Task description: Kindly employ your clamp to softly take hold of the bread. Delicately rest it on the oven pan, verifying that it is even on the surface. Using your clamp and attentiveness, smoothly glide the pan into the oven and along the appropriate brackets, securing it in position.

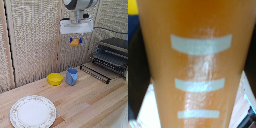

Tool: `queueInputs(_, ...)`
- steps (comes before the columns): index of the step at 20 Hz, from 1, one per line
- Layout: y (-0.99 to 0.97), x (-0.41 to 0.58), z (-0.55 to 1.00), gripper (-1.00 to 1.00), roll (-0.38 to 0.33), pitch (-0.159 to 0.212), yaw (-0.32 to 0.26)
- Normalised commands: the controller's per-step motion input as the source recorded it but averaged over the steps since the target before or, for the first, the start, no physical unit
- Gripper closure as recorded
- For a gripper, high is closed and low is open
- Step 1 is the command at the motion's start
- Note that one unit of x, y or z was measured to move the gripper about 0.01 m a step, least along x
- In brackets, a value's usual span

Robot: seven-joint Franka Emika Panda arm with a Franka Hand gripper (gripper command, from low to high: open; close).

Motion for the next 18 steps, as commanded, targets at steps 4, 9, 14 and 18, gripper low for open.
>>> queueInputs(4, -0.7, -0.005, -0.22, 1.0, 0.006, -0.088, -0.194)
queueInputs(9, -0.75, 0.0, -0.18, 1.0, 0.004, -0.089, -0.176)
queueInputs(14, -0.82, 0.001, -0.04, 1.0, 0.001, -0.044, -0.142)
queueInputs(18, -0.86, 0.003, 0.0, 1.0, 0.013, -0.018, -0.116)
